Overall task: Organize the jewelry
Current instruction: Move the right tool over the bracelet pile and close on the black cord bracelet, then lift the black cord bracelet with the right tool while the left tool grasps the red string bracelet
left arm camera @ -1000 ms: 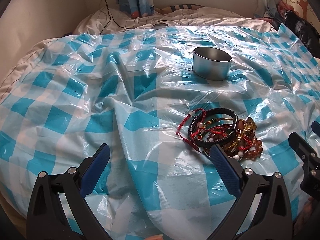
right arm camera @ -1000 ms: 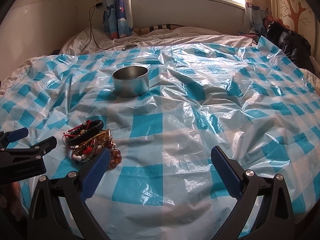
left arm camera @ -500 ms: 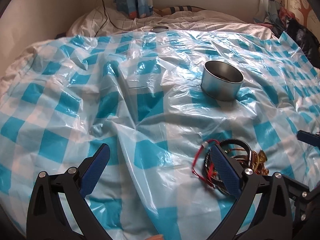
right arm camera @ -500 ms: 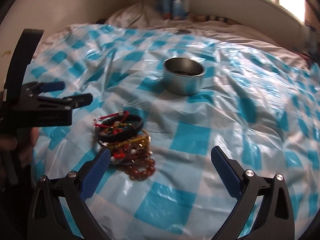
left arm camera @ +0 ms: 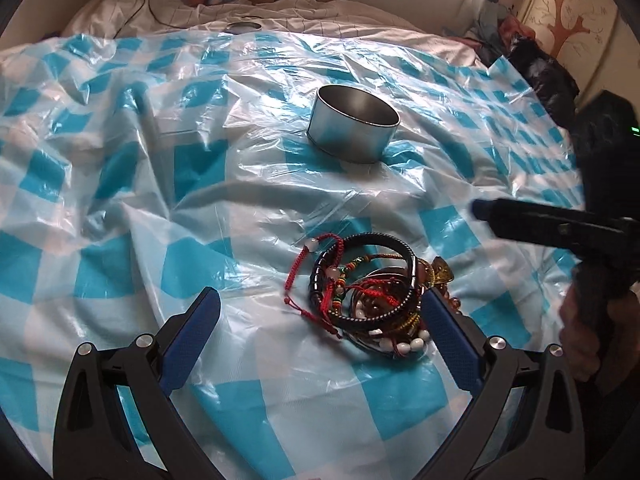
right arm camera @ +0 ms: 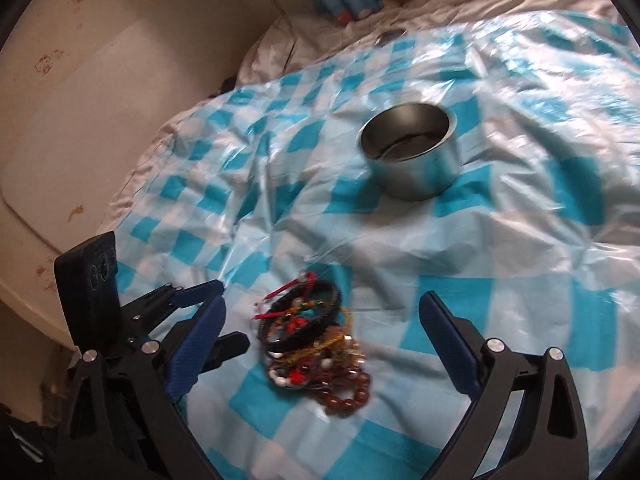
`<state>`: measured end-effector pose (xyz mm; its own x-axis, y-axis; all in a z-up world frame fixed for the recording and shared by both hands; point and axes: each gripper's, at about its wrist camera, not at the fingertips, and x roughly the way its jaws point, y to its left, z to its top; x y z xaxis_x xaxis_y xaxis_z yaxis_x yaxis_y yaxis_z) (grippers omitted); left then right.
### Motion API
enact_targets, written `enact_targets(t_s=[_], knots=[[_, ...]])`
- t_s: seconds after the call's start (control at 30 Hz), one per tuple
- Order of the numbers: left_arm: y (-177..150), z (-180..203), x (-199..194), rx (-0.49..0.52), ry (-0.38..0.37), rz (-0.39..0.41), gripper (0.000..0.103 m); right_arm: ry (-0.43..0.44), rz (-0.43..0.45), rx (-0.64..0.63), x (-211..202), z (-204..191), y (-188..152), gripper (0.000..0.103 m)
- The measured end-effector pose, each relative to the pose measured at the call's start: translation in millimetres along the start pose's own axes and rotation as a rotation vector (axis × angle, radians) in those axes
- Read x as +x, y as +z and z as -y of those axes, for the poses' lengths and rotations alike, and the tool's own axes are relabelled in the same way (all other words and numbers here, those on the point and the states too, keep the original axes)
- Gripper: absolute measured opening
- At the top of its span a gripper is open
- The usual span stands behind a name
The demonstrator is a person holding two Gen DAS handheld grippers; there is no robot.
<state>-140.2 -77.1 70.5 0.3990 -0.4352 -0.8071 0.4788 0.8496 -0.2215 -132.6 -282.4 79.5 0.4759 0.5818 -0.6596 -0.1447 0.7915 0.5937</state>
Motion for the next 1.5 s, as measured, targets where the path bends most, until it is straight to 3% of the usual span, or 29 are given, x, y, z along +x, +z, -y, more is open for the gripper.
enact_targets(t_s=[0.13,0.27,0.37,0.4,0.5,0.73,0.87,0.93,1.03,1.17,1.2,1.27,1.37,1.5], knots=[[-1.6,-18.9,-6.0,-0.060,0.010,0.005,0.097,-0.010,-0.119,-0.005,30.0,0.9,12.2,0.069],[1.6,-34.6,-14.3,-0.105,0.018,0.038,0.097,0.015,-0.200,0.015,50.0,7.5,3.5,0.048],[5.0,-39.7,-16.7,-0.126,0.027,0.059,0.097,0.019,-0.202,-0.007,55.8,4.0,0.9,0.031],[6.5,-40.8,-16.7,-0.132,0.030,0.062,0.097,0.026,-0.197,0.000,57.6,5.1,0.4,0.020],[7.9,-41.7,-14.6,-0.136,0.027,0.057,0.097,0.032,-0.155,-0.011,54.7,3.6,0.1,0.012],[8.7,-38.7,-0.1,-0.161,-0.045,0.029,0.097,0.036,-0.013,0.030,12.8,15.2,9.5,0.011],[13.2,-27.7,9.8,-0.148,-0.087,0.021,0.097,-0.115,0.021,0.027,-3.4,25.8,10.3,0.011],[15.8,-20.5,16.3,-0.145,-0.123,0.010,0.097,-0.031,0.022,0.069,-8.6,33.0,10.4,0.011],[23.1,-5.3,27.4,-0.128,-0.174,0.001,0.097,-0.196,0.024,0.013,-11.2,33.2,11.8,0.011],[32.2,13.6,46.3,-0.086,-0.158,-0.019,0.097,-0.482,0.043,-0.084,-12.6,32.2,12.7,0.007],[34.1,18.3,52.4,-0.080,-0.159,-0.029,0.097,-0.510,0.054,-0.086,-14.8,34.3,13.3,0.007],[36.1,24.9,59.8,-0.068,-0.153,-0.038,0.097,-0.465,0.071,-0.070,-21.2,40.7,14.1,0.007],[39.8,39.3,64.1,-0.028,-0.141,-0.035,0.097,-0.542,0.087,-0.098,-28.0,44.7,15.3,0.007],[44.5,57.0,68.9,0.049,-0.132,-0.038,0.097,-0.416,-0.004,0.025,-17.7,69.4,18.0,0.007]])
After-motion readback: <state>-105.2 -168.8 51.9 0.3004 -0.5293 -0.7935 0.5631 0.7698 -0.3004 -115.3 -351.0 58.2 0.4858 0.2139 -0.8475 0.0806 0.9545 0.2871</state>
